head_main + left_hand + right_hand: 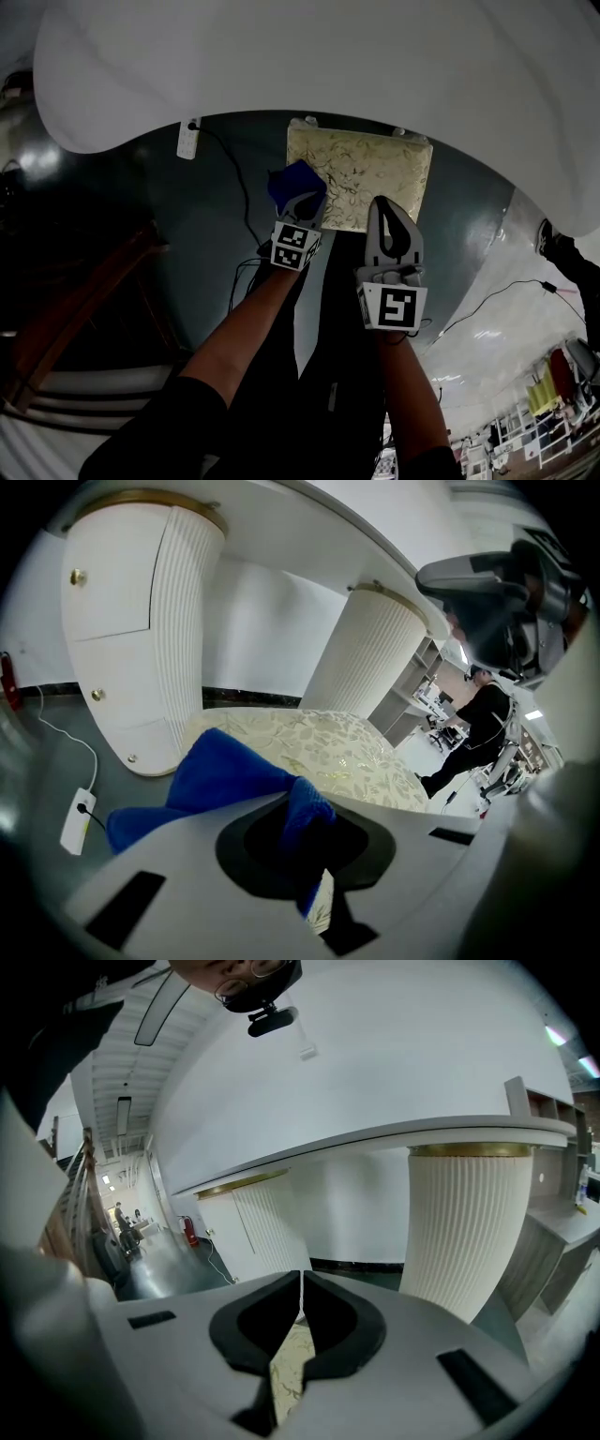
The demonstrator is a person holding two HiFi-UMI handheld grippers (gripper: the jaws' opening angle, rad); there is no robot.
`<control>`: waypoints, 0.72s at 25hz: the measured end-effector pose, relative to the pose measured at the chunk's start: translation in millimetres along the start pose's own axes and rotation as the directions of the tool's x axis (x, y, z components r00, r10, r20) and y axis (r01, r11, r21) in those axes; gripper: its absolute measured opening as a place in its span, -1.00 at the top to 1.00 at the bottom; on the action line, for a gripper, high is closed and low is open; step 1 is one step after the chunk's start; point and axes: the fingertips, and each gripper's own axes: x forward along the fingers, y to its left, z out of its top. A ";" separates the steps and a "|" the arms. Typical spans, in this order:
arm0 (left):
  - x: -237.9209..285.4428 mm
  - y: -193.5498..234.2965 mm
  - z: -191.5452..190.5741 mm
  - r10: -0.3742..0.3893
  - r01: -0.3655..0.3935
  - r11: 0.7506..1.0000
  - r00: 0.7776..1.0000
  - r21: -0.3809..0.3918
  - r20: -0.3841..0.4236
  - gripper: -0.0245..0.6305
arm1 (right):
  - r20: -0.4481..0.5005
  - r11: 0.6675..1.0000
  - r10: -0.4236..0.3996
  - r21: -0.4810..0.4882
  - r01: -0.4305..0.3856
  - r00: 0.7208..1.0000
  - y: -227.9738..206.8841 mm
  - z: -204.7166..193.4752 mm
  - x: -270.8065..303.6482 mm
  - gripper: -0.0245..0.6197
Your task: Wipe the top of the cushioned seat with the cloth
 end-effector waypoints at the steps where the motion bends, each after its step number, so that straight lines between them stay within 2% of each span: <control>1: 1.0 -1.5 0.5 0.000 0.000 1.000 1.000 0.001 -0.001 0.82 | 0.001 1.000 -0.008 0.009 0.008 1.000 -3.5 -0.7 -1.4 0.80; 6: 7.8 -16.0 2.8 -0.028 0.028 1.000 0.999 0.013 -0.019 0.82 | 0.002 0.999 -0.044 0.031 0.044 0.999 -18.7 -6.9 -10.3 0.80; 12: 13.6 -25.9 6.7 -0.024 0.025 0.999 0.999 0.022 -0.027 0.82 | -0.008 0.995 -0.074 0.060 0.074 0.997 -35.0 -10.8 -18.0 0.80; 18: 27.1 -49.9 8.9 -0.058 0.061 0.996 0.997 0.061 -0.051 0.82 | -0.006 0.991 -0.109 0.077 0.109 0.994 -58.1 -16.2 -26.6 0.80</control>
